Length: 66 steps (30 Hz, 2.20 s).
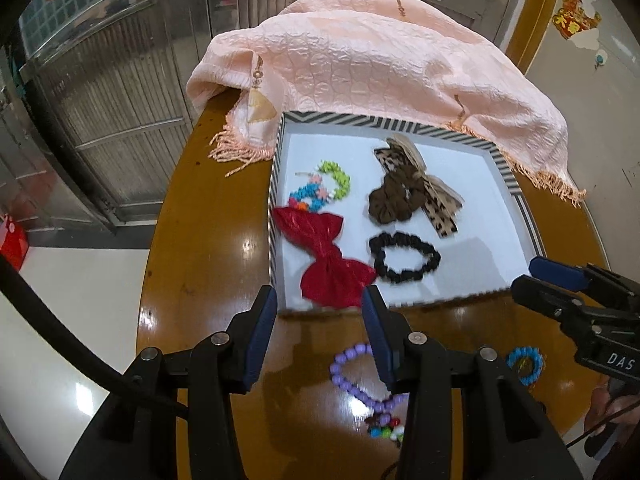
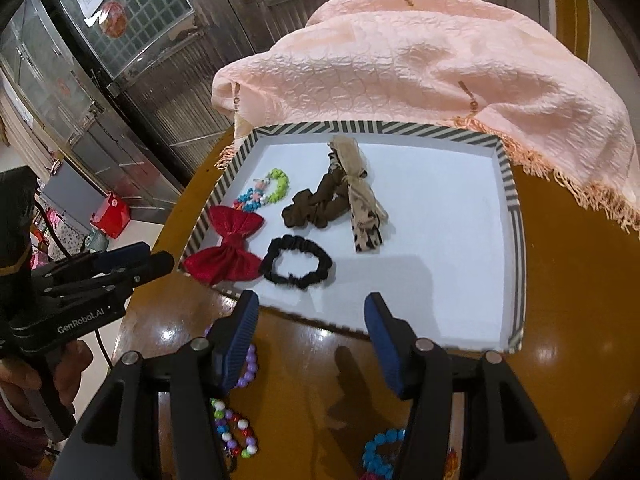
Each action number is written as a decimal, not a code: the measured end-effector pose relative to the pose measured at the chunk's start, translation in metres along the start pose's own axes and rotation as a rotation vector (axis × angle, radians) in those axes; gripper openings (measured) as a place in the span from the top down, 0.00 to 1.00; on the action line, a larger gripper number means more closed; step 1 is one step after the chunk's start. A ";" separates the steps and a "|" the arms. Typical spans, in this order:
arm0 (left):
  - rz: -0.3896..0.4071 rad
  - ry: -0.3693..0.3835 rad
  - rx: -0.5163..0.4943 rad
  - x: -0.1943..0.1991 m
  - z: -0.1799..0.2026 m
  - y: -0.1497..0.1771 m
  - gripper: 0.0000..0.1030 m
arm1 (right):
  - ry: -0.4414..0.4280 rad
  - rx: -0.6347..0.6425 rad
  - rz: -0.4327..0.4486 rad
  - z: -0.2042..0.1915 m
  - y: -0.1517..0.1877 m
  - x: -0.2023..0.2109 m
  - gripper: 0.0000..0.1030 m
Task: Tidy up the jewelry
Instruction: 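Withdraw both open tools from the box, then move the left tool to the purple bead bracelet while the right tool reaches the blue bead bracelet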
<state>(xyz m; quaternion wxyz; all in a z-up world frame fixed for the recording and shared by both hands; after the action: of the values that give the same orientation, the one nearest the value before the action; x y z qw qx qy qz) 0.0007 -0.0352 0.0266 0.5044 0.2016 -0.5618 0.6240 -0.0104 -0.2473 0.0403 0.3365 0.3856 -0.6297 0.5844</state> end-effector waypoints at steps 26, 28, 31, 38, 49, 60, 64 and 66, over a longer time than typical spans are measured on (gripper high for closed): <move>-0.061 0.030 -0.061 0.008 0.017 0.061 0.63 | 0.077 -0.080 -0.009 0.030 0.089 0.041 0.43; -0.063 0.032 -0.062 0.007 0.018 0.063 0.63 | 0.082 -0.087 -0.011 0.034 0.094 0.042 0.43; -0.068 0.035 -0.057 0.007 0.019 0.066 0.63 | 0.085 -0.088 -0.012 0.037 0.099 0.043 0.43; -0.092 0.073 -0.004 0.006 0.006 0.074 0.63 | 0.096 -0.077 -0.030 0.045 0.112 0.045 0.43; -0.124 0.125 0.112 -0.005 -0.016 0.081 0.63 | 0.163 -0.084 -0.094 0.081 0.140 0.039 0.43; -0.146 0.091 0.115 -0.026 -0.016 0.068 0.63 | 0.169 0.079 -0.052 0.060 0.113 0.022 0.66; -0.152 0.081 0.119 -0.032 -0.017 0.065 0.63 | 0.158 0.127 -0.078 0.059 0.105 0.008 0.71; -0.158 0.079 0.116 -0.035 -0.017 0.063 0.63 | 0.153 0.138 -0.098 0.060 0.103 0.001 0.73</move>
<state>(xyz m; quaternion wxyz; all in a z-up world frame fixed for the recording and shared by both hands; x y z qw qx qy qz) -0.0335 -0.0254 -0.0384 0.5611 0.2495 -0.4868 0.6212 -0.0999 -0.3052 -0.0138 0.3844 0.3924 -0.5411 0.6368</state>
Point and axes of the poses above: each gripper's, at about its wrist camera, not at the fingertips, and x roughly against the way its jaws point, z to its right, y to its underside, the point moved 1 cm from there along -x, roughly the way its jaws point, and after that the axes turned 14 degrees about y, right-handed, at the moved point
